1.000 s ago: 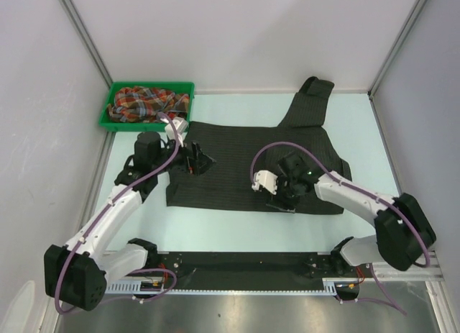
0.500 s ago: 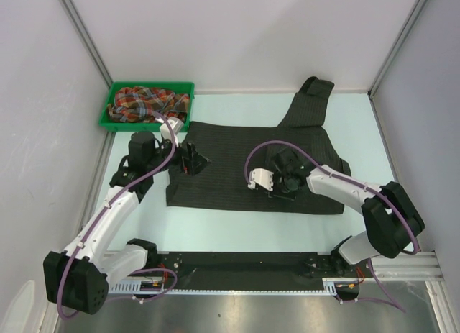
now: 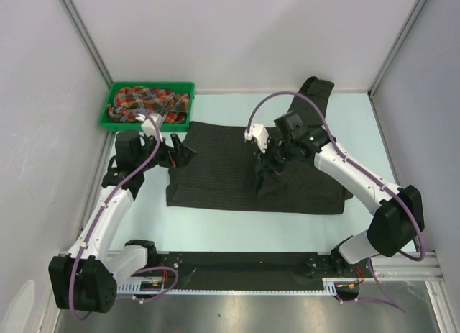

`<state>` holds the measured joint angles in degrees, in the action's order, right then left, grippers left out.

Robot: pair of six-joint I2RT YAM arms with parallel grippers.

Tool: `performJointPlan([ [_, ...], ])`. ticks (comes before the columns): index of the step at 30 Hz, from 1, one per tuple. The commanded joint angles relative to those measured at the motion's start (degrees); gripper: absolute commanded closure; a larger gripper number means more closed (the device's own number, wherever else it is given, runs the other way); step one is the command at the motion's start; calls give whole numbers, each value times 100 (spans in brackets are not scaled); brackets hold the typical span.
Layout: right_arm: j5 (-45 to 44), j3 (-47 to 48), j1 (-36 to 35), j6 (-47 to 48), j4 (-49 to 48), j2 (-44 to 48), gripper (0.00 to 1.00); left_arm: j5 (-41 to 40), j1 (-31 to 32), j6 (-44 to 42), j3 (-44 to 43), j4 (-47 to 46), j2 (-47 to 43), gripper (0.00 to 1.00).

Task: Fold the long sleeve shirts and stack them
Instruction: Fold the shirt

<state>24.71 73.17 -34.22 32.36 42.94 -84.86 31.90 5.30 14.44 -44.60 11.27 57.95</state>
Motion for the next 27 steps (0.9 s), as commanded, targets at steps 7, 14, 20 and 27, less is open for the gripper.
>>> performJointPlan([
  [7, 1668, 426, -32, -3770, -1733, -707, 100, -26, -503, 315, 417, 182, -223, 1],
  [14, 1765, 462, -199, -5168, -2887, -1182, 100, 755, -512, 278, 759, 148, -302, 1],
  [20, 1792, 523, -278, -5776, -3362, -1428, 100, 1565, -408, 1236, 1901, -1669, -548, 1],
  [27, 1765, 541, -296, -6048, -3538, -1472, 100, 880, 1016, 736, 1788, -2339, -39, 1],
])
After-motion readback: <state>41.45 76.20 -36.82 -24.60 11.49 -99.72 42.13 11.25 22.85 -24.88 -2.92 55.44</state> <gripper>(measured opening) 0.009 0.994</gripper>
